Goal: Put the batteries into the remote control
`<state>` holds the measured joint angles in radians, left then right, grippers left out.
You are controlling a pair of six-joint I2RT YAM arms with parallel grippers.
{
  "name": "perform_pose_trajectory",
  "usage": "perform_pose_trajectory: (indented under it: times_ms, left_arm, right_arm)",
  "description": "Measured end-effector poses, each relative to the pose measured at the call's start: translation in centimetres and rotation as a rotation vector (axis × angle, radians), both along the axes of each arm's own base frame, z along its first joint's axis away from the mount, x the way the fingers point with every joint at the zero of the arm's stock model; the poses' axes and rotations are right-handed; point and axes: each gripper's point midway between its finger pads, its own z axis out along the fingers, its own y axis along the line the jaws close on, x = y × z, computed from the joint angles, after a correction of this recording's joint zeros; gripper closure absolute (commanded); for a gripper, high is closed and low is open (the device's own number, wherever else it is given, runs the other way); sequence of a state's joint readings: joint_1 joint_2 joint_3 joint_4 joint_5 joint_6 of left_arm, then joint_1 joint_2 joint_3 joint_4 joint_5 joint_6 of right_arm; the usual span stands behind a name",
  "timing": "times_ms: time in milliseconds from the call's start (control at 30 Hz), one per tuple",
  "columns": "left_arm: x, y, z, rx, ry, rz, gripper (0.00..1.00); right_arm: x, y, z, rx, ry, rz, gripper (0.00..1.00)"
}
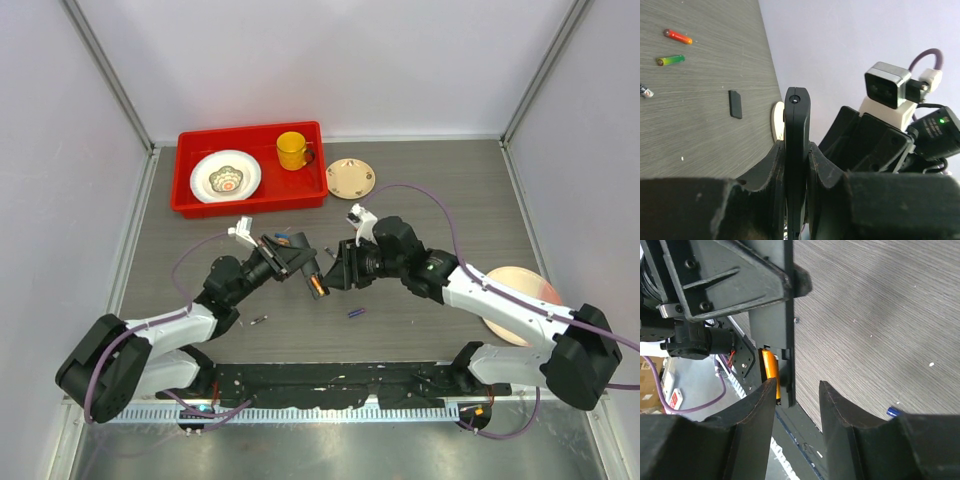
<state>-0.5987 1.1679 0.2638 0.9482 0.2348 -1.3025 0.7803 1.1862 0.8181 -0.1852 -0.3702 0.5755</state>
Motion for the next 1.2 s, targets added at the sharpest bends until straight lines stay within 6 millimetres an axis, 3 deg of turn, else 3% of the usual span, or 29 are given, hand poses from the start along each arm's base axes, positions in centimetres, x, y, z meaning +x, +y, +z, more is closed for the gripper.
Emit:
perform_pose_trajectory:
  times_ms: [267,600,933,1200]
  left_arm:
    - [0.3,-0.5,-0.9,0.037,0.050,0.013,1.00]
    - [0.8,-0.2,-2.5,0.088,0.117,0.051,1.00]
    - [1.1,0.0,-2.1,0.085,0.125,0.071,1.00]
    - [1.1,0.0,-2.0,0.082,0.126,0.073,1.00]
  right_arm:
    - [0.5,-0.2,-0.1,-0.113,-0.090,-0.051,0.53]
    - [-0.4,1.5,3.2,-0.179,-0.249,-0.035,0.49]
    - [-1.5,2.6,0.5,-0.343,-0.290,0.001,0.49]
    - [-1.2,2.9,0.2,-0.378,-0.316,-0.006,0.49]
